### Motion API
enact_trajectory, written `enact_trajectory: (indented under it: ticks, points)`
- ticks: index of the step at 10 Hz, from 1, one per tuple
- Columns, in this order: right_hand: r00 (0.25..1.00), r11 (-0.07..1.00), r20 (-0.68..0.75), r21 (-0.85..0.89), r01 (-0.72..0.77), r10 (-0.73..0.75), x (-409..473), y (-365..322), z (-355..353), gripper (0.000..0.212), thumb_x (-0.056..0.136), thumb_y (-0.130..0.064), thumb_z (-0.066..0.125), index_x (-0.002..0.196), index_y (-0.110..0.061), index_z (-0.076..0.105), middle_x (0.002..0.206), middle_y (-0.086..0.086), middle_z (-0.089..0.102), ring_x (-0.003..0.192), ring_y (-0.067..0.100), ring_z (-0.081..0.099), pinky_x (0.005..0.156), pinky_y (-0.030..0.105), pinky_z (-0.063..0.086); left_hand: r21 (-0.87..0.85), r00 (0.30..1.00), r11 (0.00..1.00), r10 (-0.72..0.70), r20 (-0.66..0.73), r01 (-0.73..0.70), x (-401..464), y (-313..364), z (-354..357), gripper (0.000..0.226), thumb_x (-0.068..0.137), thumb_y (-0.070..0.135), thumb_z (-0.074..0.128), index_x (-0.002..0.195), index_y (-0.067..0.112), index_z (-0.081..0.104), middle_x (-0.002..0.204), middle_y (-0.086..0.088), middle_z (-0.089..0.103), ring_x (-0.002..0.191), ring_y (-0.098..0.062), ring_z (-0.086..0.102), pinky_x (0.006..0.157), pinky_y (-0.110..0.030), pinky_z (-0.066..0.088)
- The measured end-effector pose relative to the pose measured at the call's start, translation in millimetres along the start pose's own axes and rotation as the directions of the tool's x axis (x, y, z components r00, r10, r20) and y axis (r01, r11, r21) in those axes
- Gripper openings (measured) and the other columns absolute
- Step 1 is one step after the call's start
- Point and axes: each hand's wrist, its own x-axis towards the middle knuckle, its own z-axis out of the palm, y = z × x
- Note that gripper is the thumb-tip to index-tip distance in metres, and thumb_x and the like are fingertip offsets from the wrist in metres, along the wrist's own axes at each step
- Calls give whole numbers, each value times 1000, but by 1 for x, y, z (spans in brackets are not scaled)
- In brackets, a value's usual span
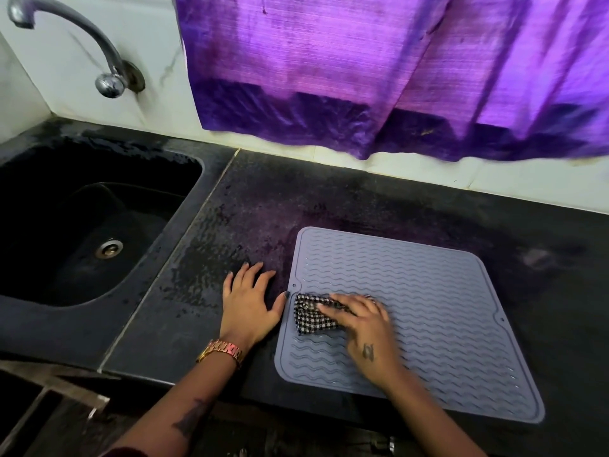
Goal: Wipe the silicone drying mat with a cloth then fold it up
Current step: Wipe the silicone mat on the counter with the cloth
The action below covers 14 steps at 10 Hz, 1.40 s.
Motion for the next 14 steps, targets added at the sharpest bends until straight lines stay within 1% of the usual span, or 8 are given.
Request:
enact_trajectory:
  ticks: [1, 5, 6, 7, 9, 10, 12, 14]
  points:
    - [999, 995, 35, -84, 44, -42, -14, -2, 10, 86, 75, 7, 49, 135, -52, 33, 149, -18, 28, 139, 12, 18, 111, 39, -9, 5, 1000, 1000, -5, 3, 5, 0, -1, 1, 75, 76, 67, 20, 130, 26, 52, 145, -2, 42, 140, -21, 25, 117, -41, 5]
    - [999, 995, 45, -97, 24, -20, -27, -14, 11, 82, 80, 0, 47, 134, -58, 28, 151, -16, 26, 140, 14, 18, 110, 36, -6, 5, 1000, 1000, -2, 2, 2, 1, 0, 1, 73, 76, 66, 23, 129, 26, 53, 145, -2, 42, 141, -22, 25, 117, -42, 6]
    - [999, 997, 29, -67, 41, -39, -21, -14, 3, 79, 80, -1, 46, 132, -59, 32, 148, -19, 30, 136, 13, 22, 109, 35, 0, 9, 1000, 1000, 5, 2, -5, 1, 0, 1, 74, 76, 66, 21, 129, 26, 53, 145, -2, 42, 140, -22, 26, 117, -42, 6]
    - [998, 997, 4, -34, 63, -63, -30, -21, 1, 78, 66, -2, 53, 124, -53, 49, 133, -15, 52, 119, 19, 50, 97, 41, 28, 11, 1000, 1000, 2, 6, -2, 0, -1, 1, 75, 76, 67, 20, 129, 26, 53, 145, -2, 41, 140, -22, 26, 117, -42, 6]
    - [984, 979, 68, -104, 174, -167, -52, -28, 13, 78, 56, -9, 61, 119, -54, 53, 130, -10, 57, 111, 21, 59, 95, 46, 39, -3, 1000, 1000, 6, -3, -6, 0, 0, 0, 73, 76, 65, 23, 128, 24, 55, 144, -4, 44, 140, -24, 28, 117, -44, 9]
    - [981, 979, -9, -64, 191, -192, -49, -23, 8, 75, 64, -4, 57, 119, -54, 52, 131, -12, 55, 115, 19, 54, 99, 39, 32, -6, 1000, 1000, 6, -2, -6, 0, 0, 0, 74, 76, 66, 22, 128, 24, 55, 144, -4, 44, 140, -24, 28, 116, -44, 9]
    - [940, 938, -80, -140, 318, -331, -84, -7, 13, 38, 93, -33, 37, 121, -51, 54, 128, -11, 58, 115, 13, 44, 96, 39, 30, -2, 1000, 1000, 4, 2, -4, -2, 0, -1, 77, 76, 67, 19, 129, 24, 54, 145, -3, 42, 140, -23, 27, 117, -42, 7]
    - [916, 951, -266, -155, 268, -302, -88, 6, 0, 38, 84, -30, 43, 113, -47, 62, 122, -13, 61, 110, 8, 47, 92, 31, 33, -8, 1000, 1000, 12, -5, -12, -2, 0, -1, 77, 76, 66, 19, 130, 23, 54, 146, -4, 42, 141, -23, 26, 117, -42, 7]
